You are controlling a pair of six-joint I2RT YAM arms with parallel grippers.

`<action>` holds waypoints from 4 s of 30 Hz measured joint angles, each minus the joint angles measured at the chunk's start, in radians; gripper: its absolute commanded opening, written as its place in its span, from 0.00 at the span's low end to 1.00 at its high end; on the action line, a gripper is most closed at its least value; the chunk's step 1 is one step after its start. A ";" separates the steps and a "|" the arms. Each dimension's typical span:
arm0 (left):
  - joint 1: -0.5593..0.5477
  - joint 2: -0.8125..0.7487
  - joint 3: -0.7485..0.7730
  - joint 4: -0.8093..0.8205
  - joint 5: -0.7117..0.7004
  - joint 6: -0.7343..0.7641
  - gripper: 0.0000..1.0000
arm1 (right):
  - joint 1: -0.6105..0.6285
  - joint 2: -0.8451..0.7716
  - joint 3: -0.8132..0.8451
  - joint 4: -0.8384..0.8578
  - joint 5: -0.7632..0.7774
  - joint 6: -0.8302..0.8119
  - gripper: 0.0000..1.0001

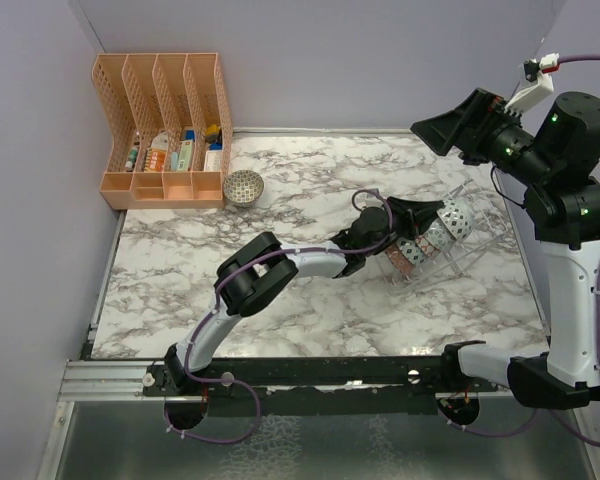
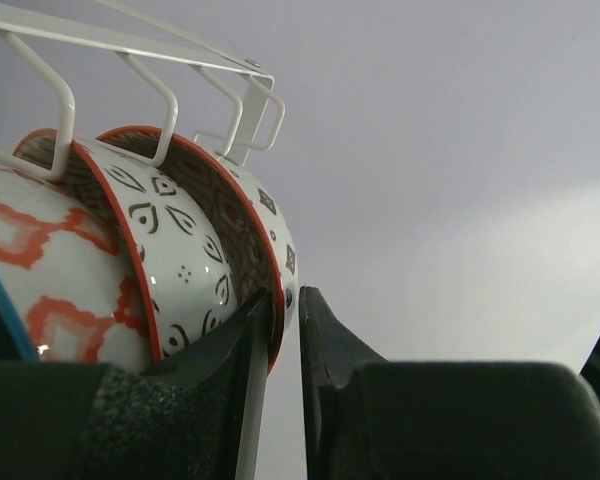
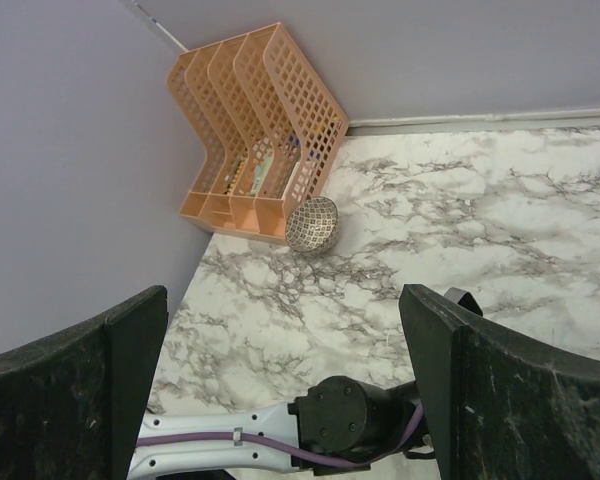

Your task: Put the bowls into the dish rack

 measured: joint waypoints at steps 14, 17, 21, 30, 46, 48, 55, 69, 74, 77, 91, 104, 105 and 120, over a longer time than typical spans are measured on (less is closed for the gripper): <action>0.020 -0.066 -0.018 -0.124 0.066 -0.002 0.29 | 0.000 0.000 -0.007 0.000 0.000 0.000 0.99; 0.030 -0.087 -0.029 -0.156 0.088 -0.001 0.31 | 0.000 0.000 -0.007 0.000 0.000 0.000 0.99; 0.050 -0.132 -0.059 -0.196 0.117 0.016 0.34 | 0.000 -0.001 -0.009 0.001 0.000 0.000 0.99; 0.130 -0.236 -0.092 -0.294 0.192 0.146 0.41 | 0.000 -0.001 -0.008 0.002 0.000 0.000 0.99; 0.508 -0.520 -0.219 -0.797 0.235 0.916 0.73 | 0.000 0.009 0.012 0.058 -0.072 0.000 0.99; 0.547 -0.519 -0.164 -0.916 0.195 1.077 0.73 | 0.000 0.013 0.008 0.066 -0.077 0.000 0.99; 0.565 -0.463 0.090 -1.103 0.007 1.675 0.72 | 0.000 0.032 -0.060 0.098 -0.109 0.005 0.99; 0.627 -0.272 0.043 -1.233 -0.078 2.162 0.69 | 0.000 0.062 -0.116 0.116 -0.121 0.008 0.99; 0.667 -0.262 0.043 -1.217 -0.056 2.171 0.57 | 0.000 0.085 -0.116 0.116 -0.121 0.008 0.99; 0.681 -0.239 0.043 -1.210 -0.035 2.171 0.55 | 0.000 0.098 -0.116 0.116 -0.121 0.007 0.99; 0.686 -0.183 0.026 -1.192 0.027 2.160 0.00 | 0.000 0.105 -0.104 0.108 -0.109 0.004 1.00; 0.690 -0.356 -0.071 -1.159 0.206 1.879 0.00 | 0.000 0.103 -0.049 0.092 -0.089 0.028 0.99; 0.689 -0.385 -0.082 -1.145 0.233 1.843 0.00 | 0.000 0.103 -0.043 0.092 -0.089 0.031 0.99; 0.366 -0.413 -0.069 -0.069 0.381 0.612 0.00 | 0.000 0.045 0.071 0.093 -0.060 0.174 1.00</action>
